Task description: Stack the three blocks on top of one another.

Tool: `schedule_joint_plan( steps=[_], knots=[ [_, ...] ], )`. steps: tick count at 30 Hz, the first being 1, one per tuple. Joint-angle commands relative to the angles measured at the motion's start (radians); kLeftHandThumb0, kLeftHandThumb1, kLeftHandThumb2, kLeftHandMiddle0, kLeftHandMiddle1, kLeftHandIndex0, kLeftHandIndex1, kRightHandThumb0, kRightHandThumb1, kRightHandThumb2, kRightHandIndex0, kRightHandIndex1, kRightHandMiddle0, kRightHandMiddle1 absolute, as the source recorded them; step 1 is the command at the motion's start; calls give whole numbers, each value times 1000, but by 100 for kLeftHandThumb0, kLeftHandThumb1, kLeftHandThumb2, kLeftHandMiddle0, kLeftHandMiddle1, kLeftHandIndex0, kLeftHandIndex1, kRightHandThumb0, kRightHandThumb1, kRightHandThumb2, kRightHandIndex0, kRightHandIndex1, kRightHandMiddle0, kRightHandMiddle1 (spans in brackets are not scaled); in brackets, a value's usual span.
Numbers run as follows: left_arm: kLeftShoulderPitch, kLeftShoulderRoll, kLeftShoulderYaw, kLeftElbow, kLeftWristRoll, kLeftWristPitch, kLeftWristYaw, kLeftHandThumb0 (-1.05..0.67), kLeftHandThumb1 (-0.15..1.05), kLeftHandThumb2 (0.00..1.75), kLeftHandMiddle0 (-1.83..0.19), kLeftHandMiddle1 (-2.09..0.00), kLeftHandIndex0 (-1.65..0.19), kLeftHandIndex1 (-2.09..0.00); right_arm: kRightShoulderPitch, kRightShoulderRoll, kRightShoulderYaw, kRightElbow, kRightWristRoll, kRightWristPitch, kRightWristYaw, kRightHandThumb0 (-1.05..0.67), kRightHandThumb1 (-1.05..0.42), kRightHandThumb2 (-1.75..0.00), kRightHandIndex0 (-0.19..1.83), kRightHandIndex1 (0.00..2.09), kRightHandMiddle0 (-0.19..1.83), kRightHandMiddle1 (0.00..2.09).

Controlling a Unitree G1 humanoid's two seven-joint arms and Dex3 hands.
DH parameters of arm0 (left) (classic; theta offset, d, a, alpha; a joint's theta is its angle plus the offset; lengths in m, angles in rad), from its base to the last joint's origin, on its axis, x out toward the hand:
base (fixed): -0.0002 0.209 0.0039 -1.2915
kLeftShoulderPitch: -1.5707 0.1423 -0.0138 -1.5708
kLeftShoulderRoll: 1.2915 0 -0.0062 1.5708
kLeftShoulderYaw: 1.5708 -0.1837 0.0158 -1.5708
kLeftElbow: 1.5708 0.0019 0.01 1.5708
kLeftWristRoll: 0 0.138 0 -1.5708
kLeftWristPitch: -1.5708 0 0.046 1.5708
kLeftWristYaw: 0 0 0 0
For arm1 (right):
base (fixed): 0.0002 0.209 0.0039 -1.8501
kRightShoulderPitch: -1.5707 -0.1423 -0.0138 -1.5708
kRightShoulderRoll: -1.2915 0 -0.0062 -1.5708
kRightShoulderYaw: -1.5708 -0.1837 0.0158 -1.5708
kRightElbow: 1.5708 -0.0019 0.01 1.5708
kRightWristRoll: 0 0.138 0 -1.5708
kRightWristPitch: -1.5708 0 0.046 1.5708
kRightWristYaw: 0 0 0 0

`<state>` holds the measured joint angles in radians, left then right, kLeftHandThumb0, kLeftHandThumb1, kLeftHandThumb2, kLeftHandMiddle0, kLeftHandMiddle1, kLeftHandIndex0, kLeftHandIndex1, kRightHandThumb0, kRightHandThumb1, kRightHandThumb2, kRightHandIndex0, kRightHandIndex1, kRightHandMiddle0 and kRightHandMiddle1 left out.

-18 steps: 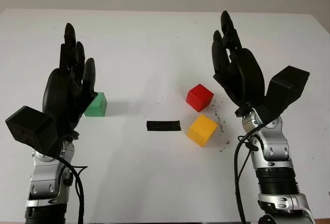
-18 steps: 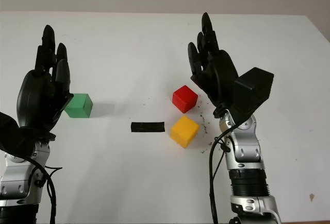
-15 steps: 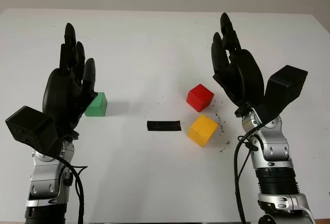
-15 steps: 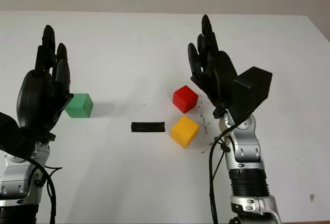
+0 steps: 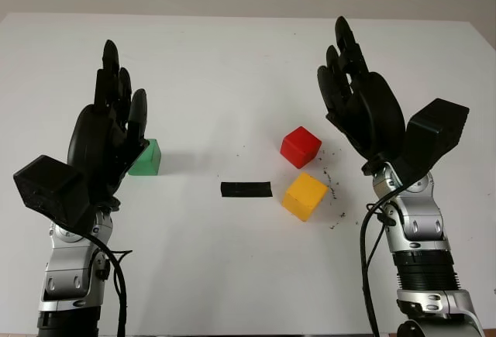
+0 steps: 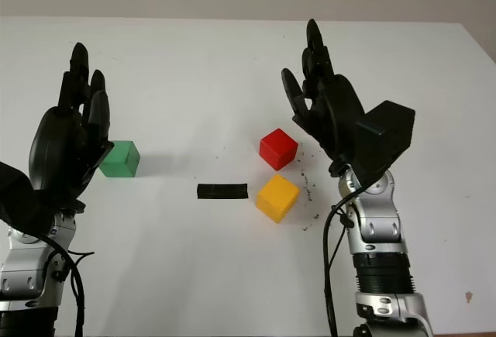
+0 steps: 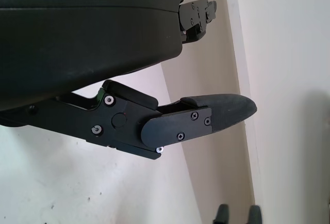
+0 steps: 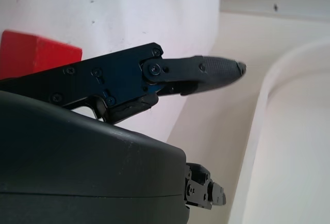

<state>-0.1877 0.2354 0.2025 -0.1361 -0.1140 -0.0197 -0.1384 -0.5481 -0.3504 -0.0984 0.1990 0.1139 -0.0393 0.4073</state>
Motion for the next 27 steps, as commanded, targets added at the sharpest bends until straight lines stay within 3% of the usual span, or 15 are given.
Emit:
schedule_joint_plan(
  steps=[1, 4, 7, 12, 21, 27],
  knots=[
    [-3, 16, 7, -9, 12, -10, 5, -71, 105, 58, 19, -4, 19, -1, -98, -102, 5, 40, -47, -59, 46, -58, -94, -6, -4, 9, 2, 14],
    [2, 16, 13, -24, 8, 1, 9, -72, 105, 57, 19, -4, 19, -2, -197, -231, 67, 126, -198, -134, 85, -64, -86, -3, 7, 14, 15, 25],
    [3, 19, 24, -23, -4, -4, 3, -69, 105, 58, 19, -3, 19, -2, -326, -336, 158, 231, -368, -236, 110, -63, -76, -4, 15, 12, 28, 22],
    [-6, 22, 31, -21, -13, -1, 7, -65, 105, 58, 19, -4, 18, -4, -458, -418, 274, 354, -528, -389, 162, -61, -73, -6, 11, 6, 31, 14],
    [-19, 35, 28, -22, -3, 24, 7, -67, 105, 56, 16, -6, 16, -5, -466, -450, 388, 410, -690, -635, 109, -55, -73, -5, 15, 7, 36, 11],
    [-26, 37, 28, -11, -8, 22, 1, -67, 105, 56, 18, -5, 18, -5, -440, -438, 420, 429, -746, -678, 49, -56, -76, -6, 16, 7, 36, 8]
  ],
)
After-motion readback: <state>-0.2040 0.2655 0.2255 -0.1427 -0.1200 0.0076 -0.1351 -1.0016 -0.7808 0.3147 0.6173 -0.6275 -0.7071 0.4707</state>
